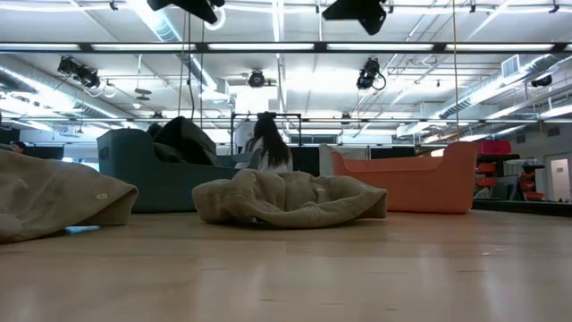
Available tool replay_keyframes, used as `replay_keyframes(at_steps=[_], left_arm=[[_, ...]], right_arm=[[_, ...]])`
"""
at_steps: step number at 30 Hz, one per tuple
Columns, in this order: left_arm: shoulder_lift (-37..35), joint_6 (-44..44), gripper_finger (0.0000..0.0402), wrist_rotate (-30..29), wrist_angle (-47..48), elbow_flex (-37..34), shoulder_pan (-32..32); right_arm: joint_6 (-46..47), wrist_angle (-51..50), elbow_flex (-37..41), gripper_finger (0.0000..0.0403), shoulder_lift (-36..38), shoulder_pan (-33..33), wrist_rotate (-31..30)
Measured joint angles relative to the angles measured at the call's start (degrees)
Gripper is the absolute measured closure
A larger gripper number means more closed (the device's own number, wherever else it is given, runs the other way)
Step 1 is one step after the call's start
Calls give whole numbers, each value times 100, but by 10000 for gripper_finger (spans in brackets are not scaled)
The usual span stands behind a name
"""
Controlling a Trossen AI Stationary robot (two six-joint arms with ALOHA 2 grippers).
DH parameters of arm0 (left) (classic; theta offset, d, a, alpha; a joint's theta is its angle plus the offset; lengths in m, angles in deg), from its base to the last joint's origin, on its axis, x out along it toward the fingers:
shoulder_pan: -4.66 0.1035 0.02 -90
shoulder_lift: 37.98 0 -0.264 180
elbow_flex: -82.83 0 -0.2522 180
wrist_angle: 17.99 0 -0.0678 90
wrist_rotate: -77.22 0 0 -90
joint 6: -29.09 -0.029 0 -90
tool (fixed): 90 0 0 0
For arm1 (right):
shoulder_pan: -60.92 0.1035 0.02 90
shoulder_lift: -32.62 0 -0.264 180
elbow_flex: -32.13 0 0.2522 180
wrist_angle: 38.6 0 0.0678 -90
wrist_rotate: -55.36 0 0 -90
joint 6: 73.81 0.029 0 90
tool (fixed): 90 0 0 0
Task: Pick & Place hat
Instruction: Put the top brown cap into the orange bin
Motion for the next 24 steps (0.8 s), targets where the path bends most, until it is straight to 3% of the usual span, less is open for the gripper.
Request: replay_keyframes(at_steps=[6, 14, 24], left_arm=[[316, 816, 229, -517, 26, 0, -527], [804, 1339, 229, -549, 26, 0, -744], [1141, 1925, 229, -542, -77, -4, -765]], right_arm=[[-185, 132, 0, 186, -570, 0, 162], [-255, 132, 0, 184, -1252, -43, 260], [-475, 75, -4, 183, -1517, -55, 258]])
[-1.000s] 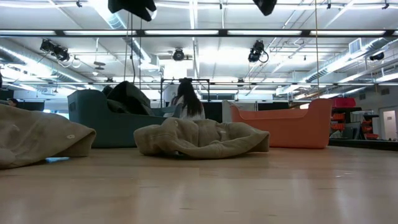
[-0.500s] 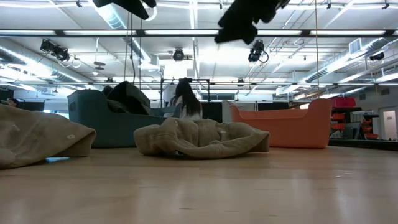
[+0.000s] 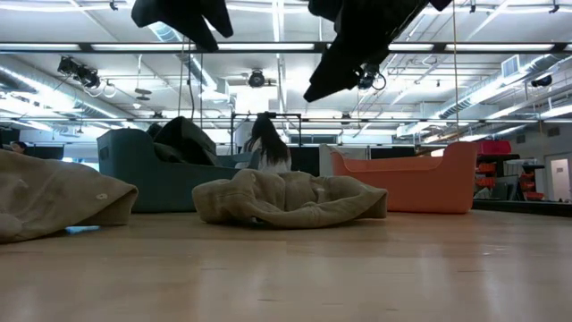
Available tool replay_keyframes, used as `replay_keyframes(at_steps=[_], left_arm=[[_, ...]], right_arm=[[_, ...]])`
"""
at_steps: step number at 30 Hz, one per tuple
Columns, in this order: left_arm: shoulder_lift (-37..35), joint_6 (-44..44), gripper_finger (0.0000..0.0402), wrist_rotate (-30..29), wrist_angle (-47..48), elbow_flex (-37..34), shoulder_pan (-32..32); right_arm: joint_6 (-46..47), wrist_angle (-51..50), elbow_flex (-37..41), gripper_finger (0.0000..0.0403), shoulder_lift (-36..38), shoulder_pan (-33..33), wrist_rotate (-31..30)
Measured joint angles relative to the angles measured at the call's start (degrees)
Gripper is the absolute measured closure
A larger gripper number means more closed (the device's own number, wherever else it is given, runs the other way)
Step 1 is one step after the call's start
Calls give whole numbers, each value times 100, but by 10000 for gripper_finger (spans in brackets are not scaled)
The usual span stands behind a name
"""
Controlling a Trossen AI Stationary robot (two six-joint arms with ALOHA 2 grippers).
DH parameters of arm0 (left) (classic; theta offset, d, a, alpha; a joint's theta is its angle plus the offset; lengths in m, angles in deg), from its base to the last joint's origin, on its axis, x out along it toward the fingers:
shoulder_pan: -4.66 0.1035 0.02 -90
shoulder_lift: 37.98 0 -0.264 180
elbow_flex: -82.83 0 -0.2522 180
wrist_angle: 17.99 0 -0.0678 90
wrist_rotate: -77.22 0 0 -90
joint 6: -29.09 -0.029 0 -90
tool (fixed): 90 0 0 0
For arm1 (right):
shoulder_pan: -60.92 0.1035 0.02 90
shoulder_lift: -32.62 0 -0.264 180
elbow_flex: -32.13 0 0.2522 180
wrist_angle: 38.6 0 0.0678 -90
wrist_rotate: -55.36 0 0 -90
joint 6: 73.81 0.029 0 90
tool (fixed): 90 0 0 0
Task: Pick & Place hat
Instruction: Put the top brown cap into the orange bin
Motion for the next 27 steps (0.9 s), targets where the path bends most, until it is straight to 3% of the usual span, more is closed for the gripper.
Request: replay_keyframes(at_steps=[5, 14, 17, 21, 27], left_arm=[[19, 48, 229, 2, -134, 2, 0], [25, 97, 229, 4, -197, 2, 0], [25, 94, 229, 3, -206, 2, 3], [25, 71, 229, 3, -204, 2, 4], [25, 26, 229, 3, -178, 2, 4]], right_arm=[[-157, -14, -2, 183, -245, -45, -81], [-349, 99, -2, 183, -607, -509, -797], [-459, 259, -1, 183, -713, -798, -749], [-441, 482, -4, 183, -965, -1082, -199], [-782, 663, -2, 183, -1376, -1103, -201]])
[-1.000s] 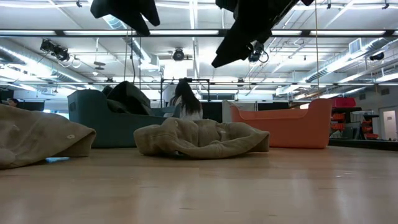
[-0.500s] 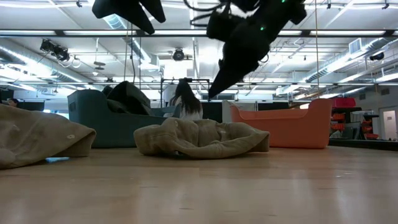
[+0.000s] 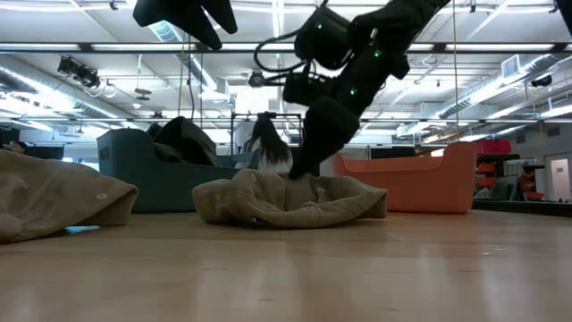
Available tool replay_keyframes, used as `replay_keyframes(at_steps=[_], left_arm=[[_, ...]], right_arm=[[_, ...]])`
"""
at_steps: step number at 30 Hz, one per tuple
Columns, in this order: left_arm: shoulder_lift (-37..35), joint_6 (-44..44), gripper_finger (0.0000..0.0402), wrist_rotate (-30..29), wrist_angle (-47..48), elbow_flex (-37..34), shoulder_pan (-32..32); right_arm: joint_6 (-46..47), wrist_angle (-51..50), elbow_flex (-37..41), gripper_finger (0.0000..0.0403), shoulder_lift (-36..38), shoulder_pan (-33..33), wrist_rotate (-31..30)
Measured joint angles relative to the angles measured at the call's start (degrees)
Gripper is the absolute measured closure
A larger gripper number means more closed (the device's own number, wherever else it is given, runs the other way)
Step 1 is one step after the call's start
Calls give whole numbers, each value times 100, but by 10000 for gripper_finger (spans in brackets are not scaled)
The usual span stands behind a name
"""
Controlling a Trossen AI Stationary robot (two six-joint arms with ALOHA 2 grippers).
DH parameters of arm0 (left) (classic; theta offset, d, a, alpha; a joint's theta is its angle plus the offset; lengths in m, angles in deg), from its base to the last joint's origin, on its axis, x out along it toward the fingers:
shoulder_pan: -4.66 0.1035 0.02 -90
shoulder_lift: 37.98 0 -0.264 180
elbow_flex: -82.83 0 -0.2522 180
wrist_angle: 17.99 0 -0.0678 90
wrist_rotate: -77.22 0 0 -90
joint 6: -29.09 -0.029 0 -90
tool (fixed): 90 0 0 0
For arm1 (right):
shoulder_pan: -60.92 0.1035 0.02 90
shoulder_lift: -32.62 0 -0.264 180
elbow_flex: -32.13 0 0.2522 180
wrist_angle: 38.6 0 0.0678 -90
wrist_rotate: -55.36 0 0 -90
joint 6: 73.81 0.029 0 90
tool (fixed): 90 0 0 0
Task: Pick & Place hat
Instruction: Put the top brown cap into the orange bin
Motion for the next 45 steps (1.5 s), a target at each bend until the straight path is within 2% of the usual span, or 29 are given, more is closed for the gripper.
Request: replay_keyframes(at_steps=[6, 9, 12, 17, 18, 22, 25, 30, 35, 40, 45], left_arm=[[0, -109, 229, 0, 9, 0, 0], [0, -240, 229, 0, 11, 0, 0], [0, -294, 229, 0, 16, 0, 0], [0, -299, 229, 0, 24, 0, 0], [0, -299, 229, 0, 24, 0, 0], [0, -299, 229, 0, 27, 0, 0], [0, -299, 229, 0, 26, 0, 0], [-1, -392, 229, 0, 14, 0, 0], [-2, -535, 229, 2, 8, 0, 70], [-2, -540, 229, 2, 10, 0, 172], [-2, -602, 229, 4, 9, 0, 273]], right_arm=[[-206, 27, -4, 188, -208, -20, -455], [-285, 29, -9, 212, -242, -71, -472], [-254, 15, -11, 263, -242, -125, -470], [12, -8, -11, 380, -245, -194, -444], [31, -15, -9, 389, -229, -195, -444], [46, -208, 12, 380, 14, -185, -440], [43, -601, 3, 392, 459, -184, -442], [-344, -1986, -389, 395, 1423, -216, -615], [-1552, -3350, -977, 399, 2262, -339, -1731], [-2680, -4225, -1285, 401, 2878, -921, -2601], [-4439, -4582, -1290, 402, 3165, -1704, -2647]])
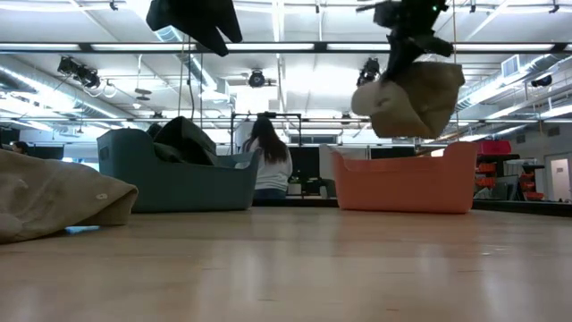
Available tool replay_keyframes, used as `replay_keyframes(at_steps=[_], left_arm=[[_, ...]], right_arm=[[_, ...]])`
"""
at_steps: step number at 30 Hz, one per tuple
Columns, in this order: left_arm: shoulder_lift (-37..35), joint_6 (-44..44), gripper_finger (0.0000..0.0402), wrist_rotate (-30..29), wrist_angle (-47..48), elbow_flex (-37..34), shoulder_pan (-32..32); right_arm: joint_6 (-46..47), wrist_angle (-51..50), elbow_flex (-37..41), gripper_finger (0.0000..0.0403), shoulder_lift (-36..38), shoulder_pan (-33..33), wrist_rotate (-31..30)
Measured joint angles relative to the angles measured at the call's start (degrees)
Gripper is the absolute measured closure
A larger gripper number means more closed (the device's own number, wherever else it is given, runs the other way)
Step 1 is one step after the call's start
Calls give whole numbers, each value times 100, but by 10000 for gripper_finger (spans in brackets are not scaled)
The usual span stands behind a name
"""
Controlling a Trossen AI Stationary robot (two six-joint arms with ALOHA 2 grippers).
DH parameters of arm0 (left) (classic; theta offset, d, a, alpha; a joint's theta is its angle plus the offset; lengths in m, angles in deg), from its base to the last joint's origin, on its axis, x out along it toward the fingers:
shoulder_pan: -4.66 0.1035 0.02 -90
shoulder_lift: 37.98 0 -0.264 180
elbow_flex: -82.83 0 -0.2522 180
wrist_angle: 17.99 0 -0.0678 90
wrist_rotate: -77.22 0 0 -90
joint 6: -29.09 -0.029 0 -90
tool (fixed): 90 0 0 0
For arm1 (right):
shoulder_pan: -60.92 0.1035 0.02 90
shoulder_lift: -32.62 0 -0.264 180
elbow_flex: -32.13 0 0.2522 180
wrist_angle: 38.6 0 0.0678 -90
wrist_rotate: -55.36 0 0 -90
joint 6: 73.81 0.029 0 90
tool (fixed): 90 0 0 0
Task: Pick & Place hat
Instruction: Put the top brown cap into the orange bin
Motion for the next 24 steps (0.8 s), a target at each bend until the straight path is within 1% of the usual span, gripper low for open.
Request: replay_keyframes(at_steps=[3, 5, 7, 11, 15, 18, 21, 24], left_arm=[[0, -112, 229, -2, 0, 0, 64], [0, -130, 229, -2, -2, 0, 114], [0, -142, 229, -2, -4, 0, 153], [0, -152, 229, -2, -2, 0, 197], [0, -145, 229, -2, -2, 0, 228], [0, -140, 229, -2, 0, 0, 252], [0, -125, 229, -2, -1, 0, 256], [0, -125, 229, -2, -1, 0, 256]], right_arm=[[-842, -6, 13, 402, -31, -464, 92], [-1519, 29, 91, 402, -70, -749, 373], [-1965, 199, 228, 402, -135, -970, 542], [-2467, 778, 641, 403, -207, -1296, 707], [-3128, 1575, 1252, 403, -216, -1434, 1025], [-3325, 2210, 1725, 403, -216, -1488, 1000], [-3569, 2640, 2124, 403, -216, -1511, 967], [-3655, 2747, 2430, 403, -216, -1506, 1284]])
